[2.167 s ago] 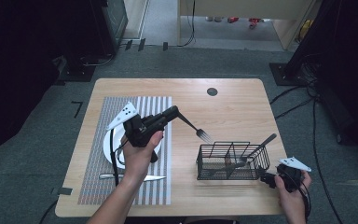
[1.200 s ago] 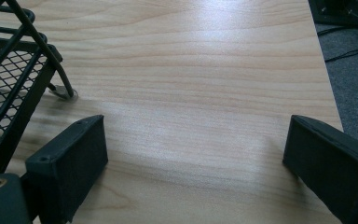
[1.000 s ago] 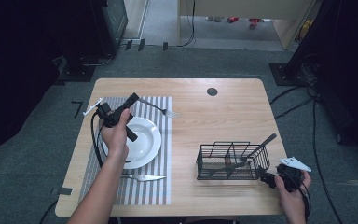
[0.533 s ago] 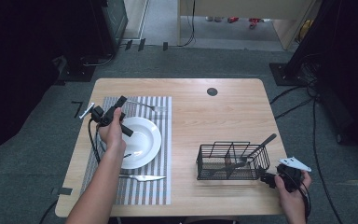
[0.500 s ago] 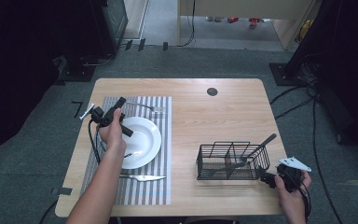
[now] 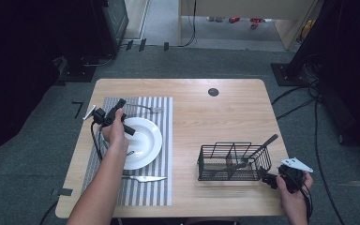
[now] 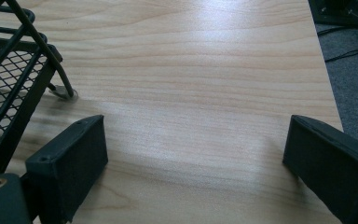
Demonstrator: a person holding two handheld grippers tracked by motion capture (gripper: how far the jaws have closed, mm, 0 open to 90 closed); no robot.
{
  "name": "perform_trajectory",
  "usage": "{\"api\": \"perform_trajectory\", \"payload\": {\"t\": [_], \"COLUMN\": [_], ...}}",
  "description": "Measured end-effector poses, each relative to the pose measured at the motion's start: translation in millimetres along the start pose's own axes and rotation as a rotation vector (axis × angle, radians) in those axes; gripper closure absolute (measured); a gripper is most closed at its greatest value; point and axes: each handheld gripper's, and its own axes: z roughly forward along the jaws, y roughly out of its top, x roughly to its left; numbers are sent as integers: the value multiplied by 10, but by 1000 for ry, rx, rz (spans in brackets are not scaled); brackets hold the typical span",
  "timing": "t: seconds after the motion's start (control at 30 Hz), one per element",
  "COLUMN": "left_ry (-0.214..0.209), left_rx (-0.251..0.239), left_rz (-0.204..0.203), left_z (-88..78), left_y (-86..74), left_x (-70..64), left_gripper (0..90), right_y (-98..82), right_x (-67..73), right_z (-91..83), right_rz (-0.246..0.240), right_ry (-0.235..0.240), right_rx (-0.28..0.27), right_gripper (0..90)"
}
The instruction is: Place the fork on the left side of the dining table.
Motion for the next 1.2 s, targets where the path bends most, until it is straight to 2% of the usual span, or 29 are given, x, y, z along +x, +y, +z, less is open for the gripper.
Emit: {"api": "perform_trajectory", "payload": {"t": [0.17,0.27,0.33,0.43,0.47,0.5,0.53,0.57,0.6,0.63,0.67,0.73,0.77,0.87,0.9,0.93,0.97,1.0,1.03,1.07,1.1,1.17,1.2], "left_ry": [16,10,22,83,83,87,108,108,147,149,151,155,172,185,207,207,236,236,258,278,322,366,377], "left_rx": [22,40,51,87,87,99,108,108,124,149,154,156,170,181,191,191,202,202,213,222,251,274,273], "left_rz": [27,17,33,60,60,39,61,61,95,56,38,35,58,74,100,100,94,94,104,119,148,189,190], "left_z": [18,51,60,76,76,82,84,84,92,124,134,149,198,223,237,237,260,260,283,304,353,392,408], "left_y": [27,57,68,107,107,124,133,133,143,178,190,197,199,192,183,183,191,191,199,203,205,197,195], "left_x": [-4,-8,-1,33,33,48,48,48,46,51,51,48,28,-1,-16,-16,-39,-39,-57,-73,-99,-111,-101], "left_gripper": [879,808,768,722,714,708,701,653,622,618,604,549,500,416,395,386,365,341,341,297,244,215,205], "right_y": [0,0,0,0,0,0,0,0,0,0,0,0,-2,-2,-3,-3,-3,-3,-3,-3,-3,-3,-4], "right_x": [0,-1,0,-1,-1,0,-2,-1,-1,-1,-2,-2,-2,-2,-4,-4,-4,-4,-4,-4,-4,-4,-4], "right_z": [0,0,0,1,0,0,1,0,0,1,1,0,-2,-3,-3,-4,-4,-4,-3,-3,-3,-3,-4], "right_rz": [0,-1,0,-1,-2,0,-2,-1,-1,-1,-2,-2,0,1,-2,-2,-2,-2,-2,-1,-2,-2,-2], "right_ry": [0,0,0,0,-1,0,-1,0,0,-1,-1,-1,-1,-2,-2,-2,-2,-2,-2,-2,-2,-2,-2], "right_rx": [0,0,0,-1,-1,0,-2,-1,-1,-1,-1,-2,-3,-2,-3,-3,-3,-3,-3,-3,-3,-3,-3], "right_gripper": [56,56,56,56,56,56,56,56,56,56,56,58,61,62,61,62,62,62,61,61,61,62,62]}}
